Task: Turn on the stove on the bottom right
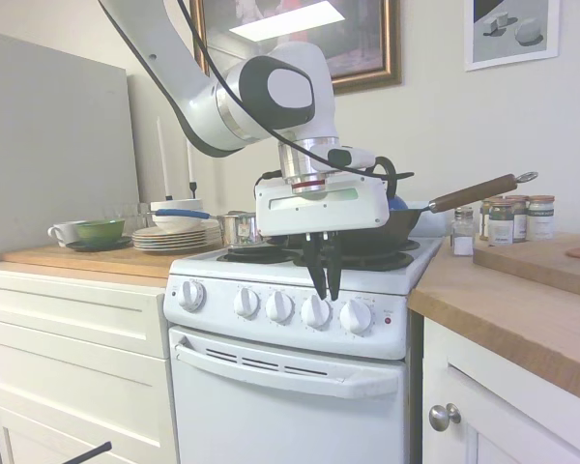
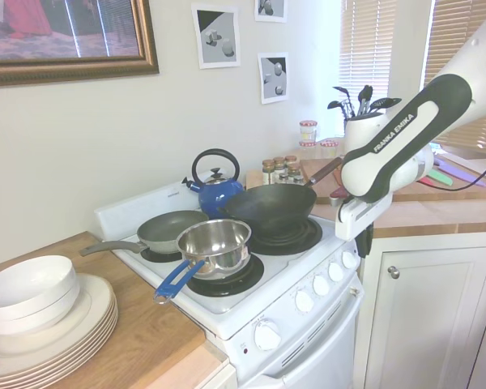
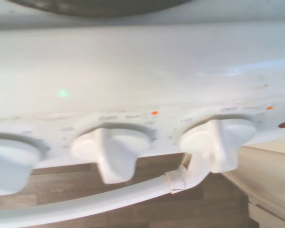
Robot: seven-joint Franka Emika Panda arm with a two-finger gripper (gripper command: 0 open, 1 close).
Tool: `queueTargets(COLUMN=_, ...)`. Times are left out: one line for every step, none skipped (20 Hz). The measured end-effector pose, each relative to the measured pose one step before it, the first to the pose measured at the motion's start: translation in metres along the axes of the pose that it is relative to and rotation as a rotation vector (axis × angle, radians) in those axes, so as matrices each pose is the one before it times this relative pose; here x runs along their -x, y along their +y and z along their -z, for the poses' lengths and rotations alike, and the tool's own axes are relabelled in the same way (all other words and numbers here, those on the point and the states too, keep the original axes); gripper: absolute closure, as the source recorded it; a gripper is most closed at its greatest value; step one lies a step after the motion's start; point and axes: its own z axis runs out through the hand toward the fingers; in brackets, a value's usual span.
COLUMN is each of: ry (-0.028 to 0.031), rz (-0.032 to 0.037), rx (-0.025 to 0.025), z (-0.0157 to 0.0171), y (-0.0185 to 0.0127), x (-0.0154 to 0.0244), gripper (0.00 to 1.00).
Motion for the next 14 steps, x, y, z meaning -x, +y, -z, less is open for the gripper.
queueTargets(ry=-0.00250, rz=-0.00231, rx=0.00347, z=-0.00265, y=0.00041, x=-0.00219, gripper=1.00)
queueTargets(ry=-0.00245, rz=-0.00214, rx=0.00340, z=-0.00266, y=0.00025, x=-0.00218, gripper=1.00)
queueTargets(ry=-0.00103, rz=-0.00164, rx=0.00274, z=-0.00216, y=-0.00007, x=-0.00283, gripper=1.00)
queueTargets(ry=-0.00097, rz=-0.00144, rx=0.00238, z=-0.00191, y=-0.00014, x=-0.00245, gripper=1.00)
queueTargets(ry=0.00017, rz=-0.00120, rx=0.00170, z=-0.00123, y=-0.00032, x=-0.00235, gripper=1.00)
queueTargets(ry=0.00103, rz=-0.00103, rx=0.00123, z=-0.00083, y=-0.00048, x=-0.00259, gripper=1.00)
queueTargets(ry=0.00053, rz=-0.00099, rx=0.00087, z=-0.00081, y=-0.00022, x=-0.00223, gripper=1.00)
queueTargets(ry=0.00046, rz=-0.00119, rx=-0.00006, z=-0.00055, y=-0.00025, x=-0.00207, gripper=1.00)
queueTargets(ry=0.00054, rz=-0.00104, rx=-0.00078, z=-0.00038, y=-0.00042, x=-0.00214, gripper=1.00)
queueTargets(ry=0.00090, rz=-0.00098, rx=-0.00041, z=-0.00030, y=-0.00032, x=-0.00216, gripper=1.00)
queueTargets(ry=0.00002, rz=-0.00084, rx=0.00044, z=-0.00078, y=-0.00024, x=-0.00166, gripper=1.00)
queueTargets(ry=-0.00063, rz=-0.00012, rx=0.00131, z=-0.00130, y=-0.00064, x=-0.00136, gripper=1.00)
queueTargets(ry=-0.00174, rz=0.00008, rx=0.00171, z=-0.00176, y=-0.00071, x=-0.00083, gripper=1.00)
queueTargets(ry=-0.00215, rz=0.00037, rx=0.00193, z=-0.00195, y=-0.00078, x=-0.00058, gripper=1.00)
